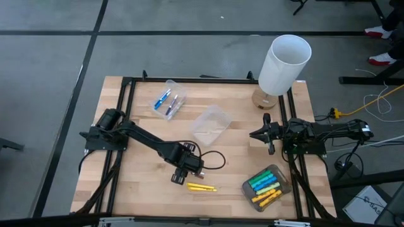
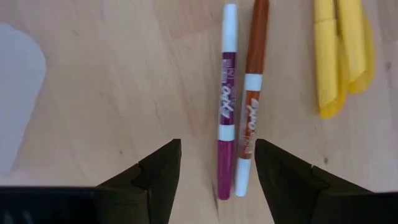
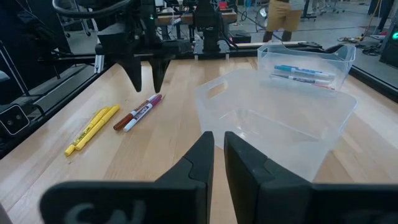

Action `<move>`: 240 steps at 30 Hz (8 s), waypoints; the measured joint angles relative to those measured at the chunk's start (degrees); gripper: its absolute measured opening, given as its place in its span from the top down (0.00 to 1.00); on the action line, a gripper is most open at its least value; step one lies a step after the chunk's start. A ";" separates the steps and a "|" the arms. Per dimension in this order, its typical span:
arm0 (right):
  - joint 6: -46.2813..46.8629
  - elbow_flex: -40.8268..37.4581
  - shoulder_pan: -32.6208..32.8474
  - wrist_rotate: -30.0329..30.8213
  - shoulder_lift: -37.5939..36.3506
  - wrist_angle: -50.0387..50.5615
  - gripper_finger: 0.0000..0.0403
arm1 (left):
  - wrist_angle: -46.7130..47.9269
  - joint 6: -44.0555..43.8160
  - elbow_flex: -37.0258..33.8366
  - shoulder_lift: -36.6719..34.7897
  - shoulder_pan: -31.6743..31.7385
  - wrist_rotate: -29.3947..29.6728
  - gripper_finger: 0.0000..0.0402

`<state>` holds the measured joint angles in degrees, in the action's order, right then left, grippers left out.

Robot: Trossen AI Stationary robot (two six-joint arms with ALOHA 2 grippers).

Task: Pick & Place Markers
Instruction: Put the brown marker into the transparent bin

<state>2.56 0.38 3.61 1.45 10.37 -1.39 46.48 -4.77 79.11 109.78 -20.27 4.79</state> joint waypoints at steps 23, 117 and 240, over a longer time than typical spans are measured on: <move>0.01 0.01 -0.01 0.00 0.00 0.00 0.90 | -2.46 2.17 -1.36 1.07 1.25 0.16 0.51; 0.01 0.02 -0.01 0.00 0.00 -0.02 0.90 | -7.13 7.68 -8.22 -2.32 -0.19 -10.27 0.51; 0.00 0.00 -0.01 0.00 -0.02 -0.02 0.90 | -4.03 9.70 3.14 5.13 -3.62 -6.85 0.77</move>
<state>2.57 0.38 3.60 1.45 10.35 -1.41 42.45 4.93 82.25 114.90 -23.89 -2.06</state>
